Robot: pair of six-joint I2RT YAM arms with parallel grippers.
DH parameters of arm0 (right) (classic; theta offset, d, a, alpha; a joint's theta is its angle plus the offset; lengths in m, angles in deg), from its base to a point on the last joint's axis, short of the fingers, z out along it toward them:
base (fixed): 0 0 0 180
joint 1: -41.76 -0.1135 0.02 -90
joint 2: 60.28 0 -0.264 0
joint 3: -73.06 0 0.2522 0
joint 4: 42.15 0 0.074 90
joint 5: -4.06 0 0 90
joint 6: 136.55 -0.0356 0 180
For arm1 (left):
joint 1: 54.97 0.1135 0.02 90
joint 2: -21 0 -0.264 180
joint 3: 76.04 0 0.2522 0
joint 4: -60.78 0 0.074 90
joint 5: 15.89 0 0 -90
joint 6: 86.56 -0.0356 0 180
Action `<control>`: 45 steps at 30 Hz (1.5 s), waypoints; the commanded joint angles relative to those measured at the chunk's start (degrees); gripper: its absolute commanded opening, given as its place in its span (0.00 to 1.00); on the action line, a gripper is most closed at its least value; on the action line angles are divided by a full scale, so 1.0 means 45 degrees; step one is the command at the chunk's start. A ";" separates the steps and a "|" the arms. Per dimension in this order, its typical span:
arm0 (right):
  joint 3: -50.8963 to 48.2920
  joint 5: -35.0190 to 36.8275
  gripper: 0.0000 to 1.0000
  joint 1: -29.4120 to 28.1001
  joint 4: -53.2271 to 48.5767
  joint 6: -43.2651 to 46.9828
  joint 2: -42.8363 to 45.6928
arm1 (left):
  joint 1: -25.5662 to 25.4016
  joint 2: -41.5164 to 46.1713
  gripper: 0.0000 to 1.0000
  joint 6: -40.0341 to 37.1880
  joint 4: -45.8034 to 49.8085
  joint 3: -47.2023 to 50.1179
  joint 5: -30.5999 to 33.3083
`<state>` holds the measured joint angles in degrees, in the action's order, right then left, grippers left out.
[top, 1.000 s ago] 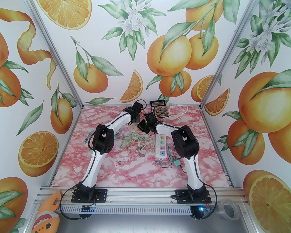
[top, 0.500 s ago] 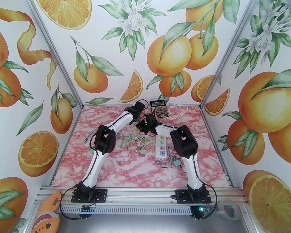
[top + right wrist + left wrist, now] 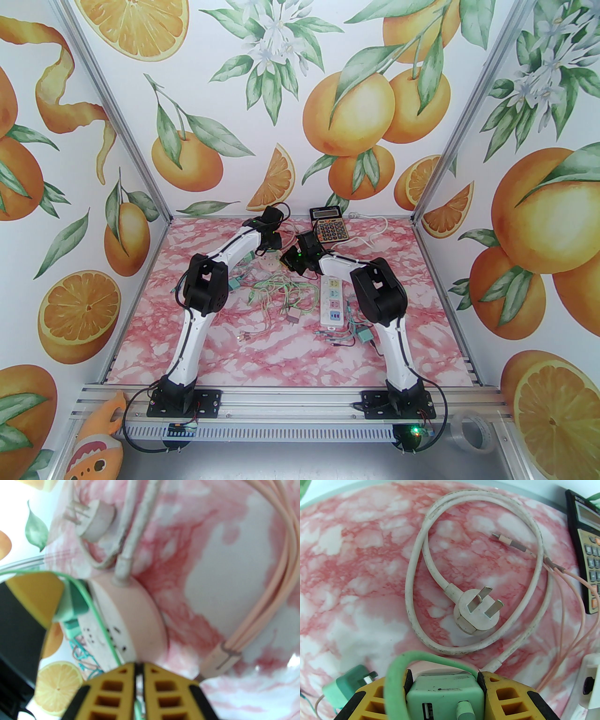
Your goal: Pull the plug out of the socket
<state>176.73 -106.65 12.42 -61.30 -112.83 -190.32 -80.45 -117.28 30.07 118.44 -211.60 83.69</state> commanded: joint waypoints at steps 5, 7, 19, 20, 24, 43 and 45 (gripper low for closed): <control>-0.0372 0.0576 0.13 -0.0515 -0.3460 0.0610 -0.1225 | -0.1510 -0.0956 0.21 -0.0908 0.1633 -0.0877 0.0829; -0.0257 0.0601 0.13 -0.0496 -0.3567 0.0659 -0.1258 | -0.1844 -0.1143 0.20 -0.1181 0.1773 -0.1059 0.1460; 0.0118 0.0698 0.13 -0.0534 -0.4063 0.0881 -0.1376 | -0.0542 -0.0278 0.20 0.0683 0.0950 -0.0260 -0.1625; 0.0099 0.0708 0.13 -0.0540 -0.4073 0.0891 -0.1359 | -0.0394 -0.0136 0.20 0.0764 0.0836 -0.0160 -0.1716; 0.0136 0.0736 0.13 -0.0543 -0.4106 0.0901 -0.1376 | -0.0237 -0.0041 0.21 0.0670 0.0814 -0.0296 -0.1685; 0.0540 0.0862 0.13 -0.0642 -0.4555 0.1199 -0.1513 | -0.1428 -0.1062 0.20 -0.0110 0.2089 -0.1342 -0.0369; 0.0485 0.0873 0.13 -0.0636 -0.4544 0.1175 -0.1479 | -0.1143 -0.0677 0.21 0.0019 0.1723 -0.1108 -0.0644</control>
<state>181.80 -103.90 11.76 -71.22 -107.98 -190.82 -84.71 -120.47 26.73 123.53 -217.87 93.81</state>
